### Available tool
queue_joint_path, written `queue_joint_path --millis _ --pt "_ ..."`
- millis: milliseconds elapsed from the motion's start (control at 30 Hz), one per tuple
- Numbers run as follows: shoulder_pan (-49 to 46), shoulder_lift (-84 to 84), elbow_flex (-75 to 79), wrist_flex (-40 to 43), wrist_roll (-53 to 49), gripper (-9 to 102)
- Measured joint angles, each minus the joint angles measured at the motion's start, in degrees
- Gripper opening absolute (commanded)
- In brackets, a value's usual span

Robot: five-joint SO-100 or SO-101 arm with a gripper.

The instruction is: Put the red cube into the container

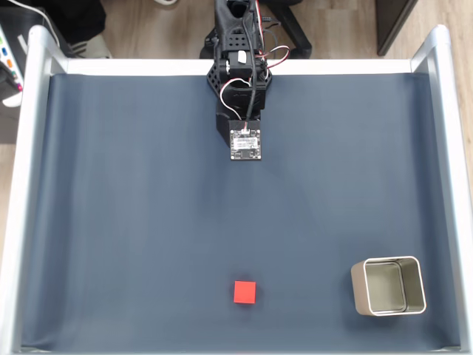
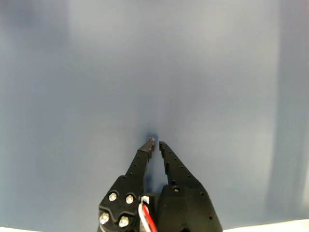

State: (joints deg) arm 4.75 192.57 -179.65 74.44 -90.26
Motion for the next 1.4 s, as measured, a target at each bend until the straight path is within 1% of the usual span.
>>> queue_joint_path --millis 567,633,733,1033,1100,1200,1400 --pt "-0.79 0.00 0.00 0.09 -0.79 0" --pt "-0.79 -0.62 0.00 -1.05 -1.05 0" --pt "-0.79 -3.25 0.00 -7.82 -1.23 0" --pt "-0.70 -13.10 -0.09 -38.67 -0.70 0" --pt "-0.70 -15.73 -0.09 -44.47 -0.79 0" --pt "-0.35 -21.01 2.29 -48.25 -1.32 0" --pt "1.67 -36.30 15.38 -48.87 -0.26 0"
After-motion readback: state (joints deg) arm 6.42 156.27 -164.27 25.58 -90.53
